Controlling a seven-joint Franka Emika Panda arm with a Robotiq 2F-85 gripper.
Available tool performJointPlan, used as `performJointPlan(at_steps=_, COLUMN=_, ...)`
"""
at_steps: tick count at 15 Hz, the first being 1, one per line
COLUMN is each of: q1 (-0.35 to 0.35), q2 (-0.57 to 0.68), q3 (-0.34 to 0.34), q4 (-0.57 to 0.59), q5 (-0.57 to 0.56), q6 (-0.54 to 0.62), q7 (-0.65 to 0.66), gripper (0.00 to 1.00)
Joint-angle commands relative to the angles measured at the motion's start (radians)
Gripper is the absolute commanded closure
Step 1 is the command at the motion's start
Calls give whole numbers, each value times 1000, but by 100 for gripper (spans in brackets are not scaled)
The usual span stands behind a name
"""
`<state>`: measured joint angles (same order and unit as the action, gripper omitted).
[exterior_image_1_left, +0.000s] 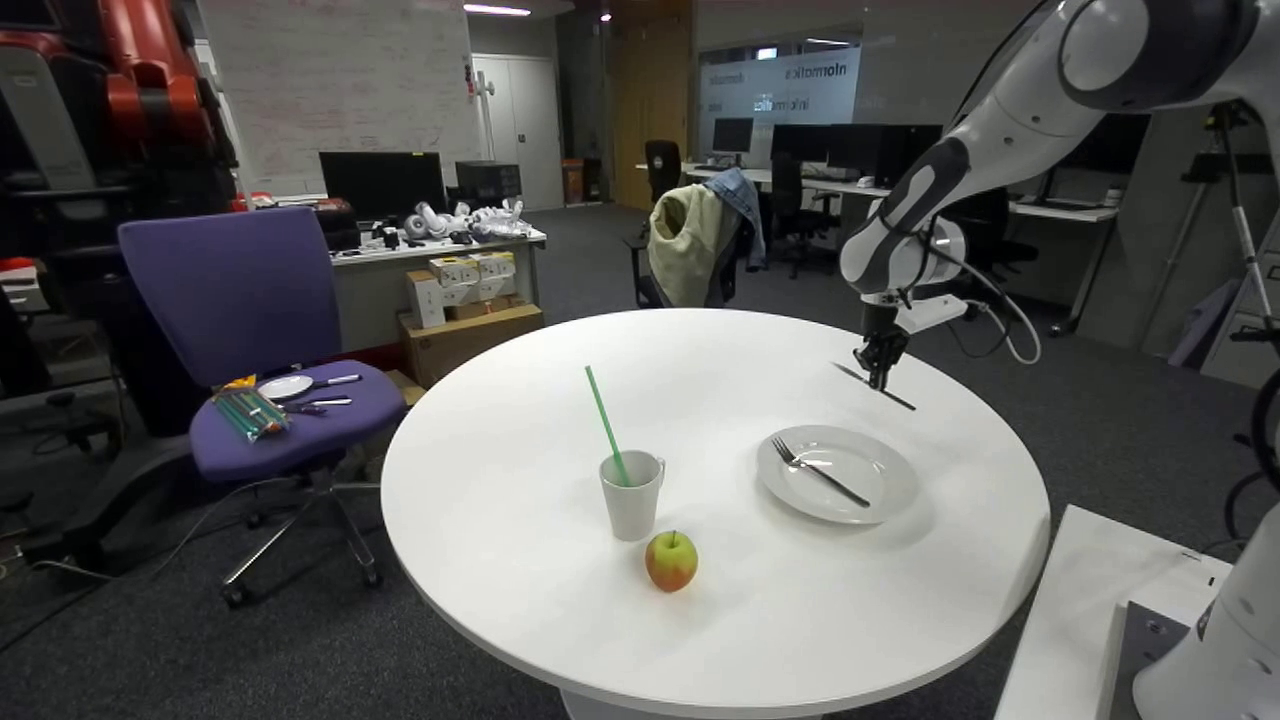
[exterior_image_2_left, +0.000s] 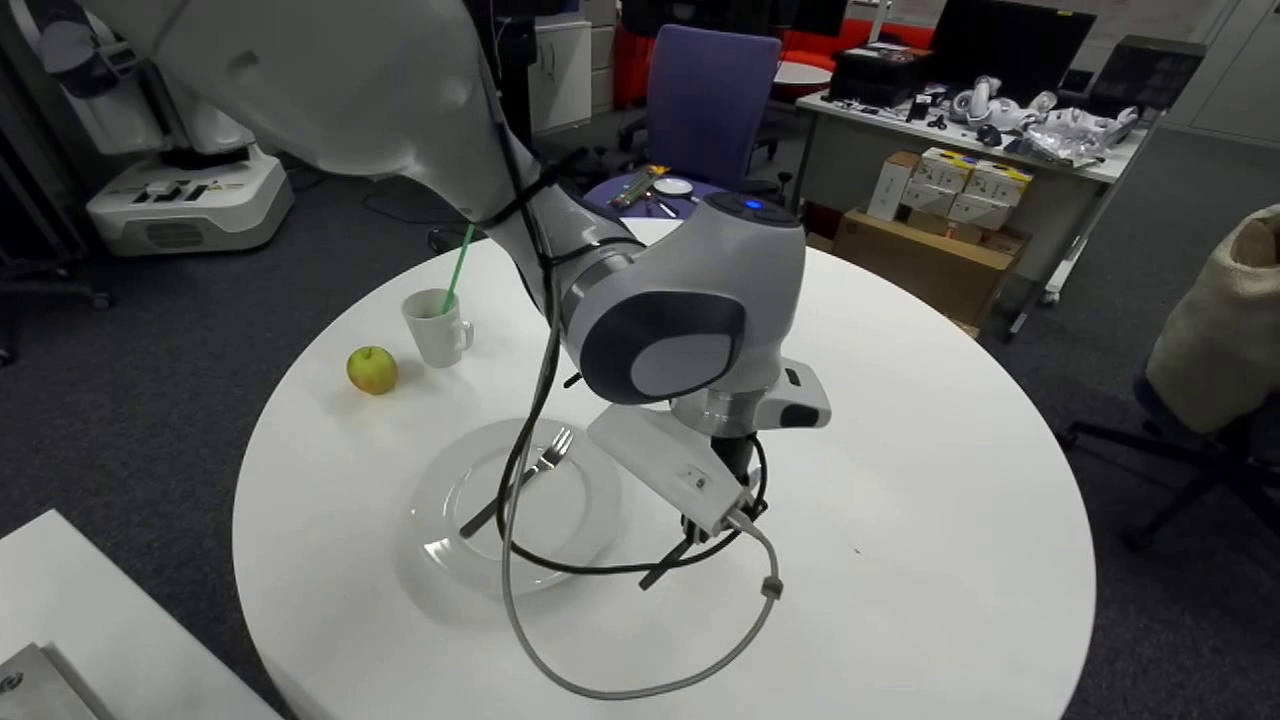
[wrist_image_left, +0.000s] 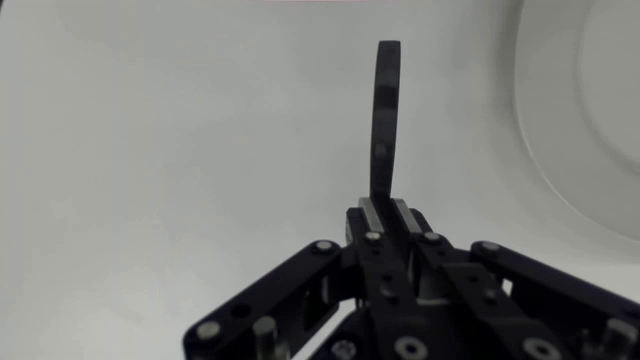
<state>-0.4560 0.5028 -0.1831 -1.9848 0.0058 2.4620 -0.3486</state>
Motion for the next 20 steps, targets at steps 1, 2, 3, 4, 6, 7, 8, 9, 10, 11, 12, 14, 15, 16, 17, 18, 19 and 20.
performJointPlan(at_steps=1, q1=64, q2=-107, q3=-26, q4=-121, q5=-74, q6=25, q7=23, gripper=98)
performJointPlan(at_steps=2, q1=81, q2=-114, q3=-26, q4=-137, q5=-94, q6=23, q7=30, gripper=98)
performJointPlan(at_steps=3, q1=98, q2=-119, q3=-26, q4=-151, q5=-110, q6=28, q7=39, gripper=98)
performJointPlan(at_steps=4, q1=120, q2=-114, q3=-25, q4=-159, q5=-129, q6=29, q7=56, gripper=98)
performJointPlan(at_steps=6, q1=160, q2=-106, q3=-22, q4=-170, q5=-159, q6=25, q7=89, gripper=98)
performJointPlan(at_steps=7, q1=177, q2=-102, q3=-20, q4=-175, q5=-170, q6=24, q7=104, gripper=98)
performJointPlan(at_steps=8, q1=191, q2=-101, q3=-18, q4=-180, q5=-177, q6=23, q7=116, gripper=98)
performJointPlan(at_steps=9, q1=205, q2=-100, q3=-16, q4=-185, q5=-181, q6=23, q7=130, gripper=98)
performJointPlan(at_steps=10, q1=215, q2=-93, q3=-10, q4=-183, q5=-180, q6=19, q7=136, gripper=98)
performJointPlan(at_steps=11, q1=222, q2=-98, q3=-8, q4=-191, q5=-178, q6=19, q7=138, gripper=98)
performJointPlan(at_steps=12, q1=229, q2=-98, q3=-5, q4=-196, q5=-175, q6=18, q7=136, gripper=98)
performJointPlan(at_steps=14, q1=234, q2=-103, q3=0, q4=-211, q5=-167, q6=19, q7=128, gripper=98)
performJointPlan(at_steps=15, q1=234, q2=-106, q3=3, q4=-224, q5=-161, q6=19, q7=126, gripper=98)
performJointPlan(at_steps=16, q1=233, q2=-107, q3=6, q4=-239, q5=-160, q6=26, q7=123, gripper=98)
performJointPlan(at_steps=17, q1=229, q2=-124, q3=3, q4=-268, q5=-162, q6=31, q7=121, gripper=98)
performJointPlan(at_steps=18, q1=225, q2=-134, q3=3, q4=-293, q5=-160, q6=39, q7=115, gripper=98)
performJointPlan(at_steps=19, q1=223, q2=-143, q3=1, q4=-314, q5=-159, q6=46, q7=115, gripper=98)
performJointPlan(at_steps=20, q1=219, q2=-151, q3=0, q4=-332, q5=-157, q6=51, q7=112, gripper=98)
